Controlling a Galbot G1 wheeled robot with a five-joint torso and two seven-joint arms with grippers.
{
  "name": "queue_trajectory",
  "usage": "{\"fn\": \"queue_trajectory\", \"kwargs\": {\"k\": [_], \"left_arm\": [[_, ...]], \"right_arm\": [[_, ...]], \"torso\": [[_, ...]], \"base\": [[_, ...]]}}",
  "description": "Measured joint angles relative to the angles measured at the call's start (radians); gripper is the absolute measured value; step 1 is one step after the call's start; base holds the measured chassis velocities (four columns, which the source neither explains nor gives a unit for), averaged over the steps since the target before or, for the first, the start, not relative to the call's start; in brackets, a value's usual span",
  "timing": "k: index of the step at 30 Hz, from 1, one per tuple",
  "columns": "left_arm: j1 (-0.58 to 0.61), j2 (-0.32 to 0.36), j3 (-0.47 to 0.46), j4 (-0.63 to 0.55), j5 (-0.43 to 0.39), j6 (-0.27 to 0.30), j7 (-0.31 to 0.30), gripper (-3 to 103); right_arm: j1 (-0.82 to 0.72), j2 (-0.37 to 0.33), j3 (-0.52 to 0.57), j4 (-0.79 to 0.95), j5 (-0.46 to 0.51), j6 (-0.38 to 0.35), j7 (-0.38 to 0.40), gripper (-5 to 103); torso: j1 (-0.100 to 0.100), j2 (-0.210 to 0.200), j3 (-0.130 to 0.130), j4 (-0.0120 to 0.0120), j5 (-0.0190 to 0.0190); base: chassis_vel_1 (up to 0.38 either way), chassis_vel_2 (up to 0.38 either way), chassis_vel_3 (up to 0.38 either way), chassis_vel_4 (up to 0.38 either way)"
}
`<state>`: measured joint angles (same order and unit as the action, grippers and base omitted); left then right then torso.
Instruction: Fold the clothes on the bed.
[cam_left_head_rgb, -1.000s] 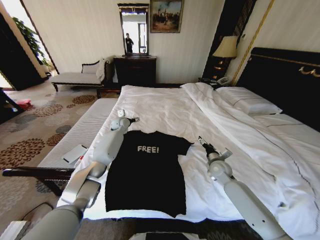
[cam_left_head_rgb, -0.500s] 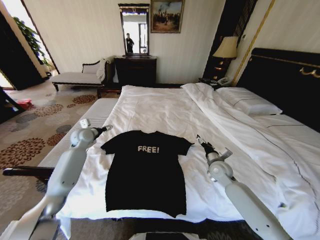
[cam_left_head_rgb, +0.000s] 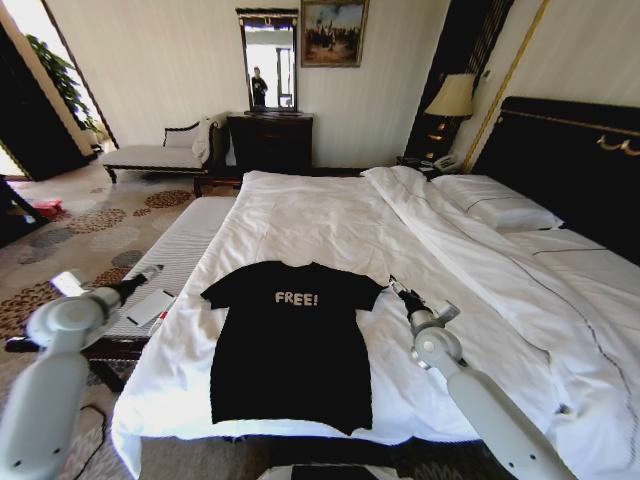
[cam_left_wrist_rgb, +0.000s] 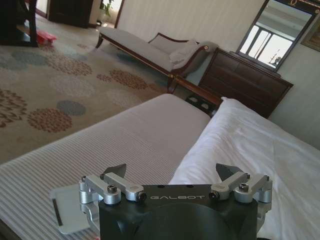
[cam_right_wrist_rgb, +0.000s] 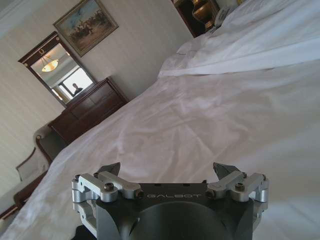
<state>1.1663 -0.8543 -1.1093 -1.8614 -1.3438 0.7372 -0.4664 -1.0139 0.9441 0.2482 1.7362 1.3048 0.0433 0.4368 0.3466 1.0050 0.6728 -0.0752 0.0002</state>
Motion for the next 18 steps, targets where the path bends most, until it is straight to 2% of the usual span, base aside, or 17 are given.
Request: {"fn": "queue_trajectory", "kwargs": {"k": [2, 5, 7, 9, 10, 11, 13, 18], "left_arm": [[0.069, 0.014, -0.067, -0.044, -0.002, 0.000, -0.002, 100], [0.072, 0.017, -0.066, -0.070, -0.009, -0.003, -0.021, 100], [0.057, 0.013, -0.071, -0.104, -0.046, -0.009, -0.040, 100], [0.052, 0.009, -0.083, -0.126, -0.075, -0.016, -0.049, 100], [0.049, 0.008, -0.091, -0.144, -0.099, -0.022, -0.052, 100], [0.045, 0.009, -0.097, -0.164, -0.122, -0.026, -0.053, 100], [0.042, 0.010, -0.098, -0.177, -0.133, -0.027, -0.054, 100], [0.002, 0.003, -0.071, -0.240, -0.159, -0.019, -0.053, 100]], "right_arm": [[0.024, 0.008, -0.002, -0.003, 0.081, -0.013, -0.006, 100], [0.022, 0.016, 0.030, -0.002, 0.122, -0.032, 0.010, 100], [0.023, 0.023, 0.045, -0.013, 0.135, -0.038, 0.027, 100], [0.028, 0.028, 0.045, -0.028, 0.143, -0.042, 0.041, 100], [0.031, 0.031, 0.044, -0.039, 0.147, -0.045, 0.050, 100], [0.034, 0.034, 0.041, -0.055, 0.151, -0.049, 0.057, 100], [0.035, 0.036, 0.039, -0.064, 0.151, -0.051, 0.059, 100], [0.040, 0.036, 0.013, -0.106, 0.142, -0.056, 0.060, 100]], "torso": [[0.000, 0.000, 0.000, 0.0011, -0.0001], [0.000, 0.000, 0.000, 0.0011, -0.0003], [0.000, 0.000, 0.000, -0.0016, -0.0010], [0.000, 0.000, 0.000, -0.0019, -0.0003], [0.000, 0.000, 0.000, -0.0014, 0.0002], [0.000, 0.000, 0.000, 0.0000, 0.0003], [0.000, 0.000, 0.000, 0.0005, 0.0002], [0.000, 0.000, 0.000, -0.0002, -0.0002]], "base": [[0.000, 0.000, 0.000, 0.000], [0.000, 0.000, 0.000, 0.000], [0.000, 0.000, 0.000, 0.000], [0.000, 0.000, 0.000, 0.000], [0.000, 0.000, 0.000, 0.000], [0.000, 0.000, 0.000, 0.000], [0.000, 0.000, 0.000, 0.000], [0.000, 0.000, 0.000, 0.000]]}}
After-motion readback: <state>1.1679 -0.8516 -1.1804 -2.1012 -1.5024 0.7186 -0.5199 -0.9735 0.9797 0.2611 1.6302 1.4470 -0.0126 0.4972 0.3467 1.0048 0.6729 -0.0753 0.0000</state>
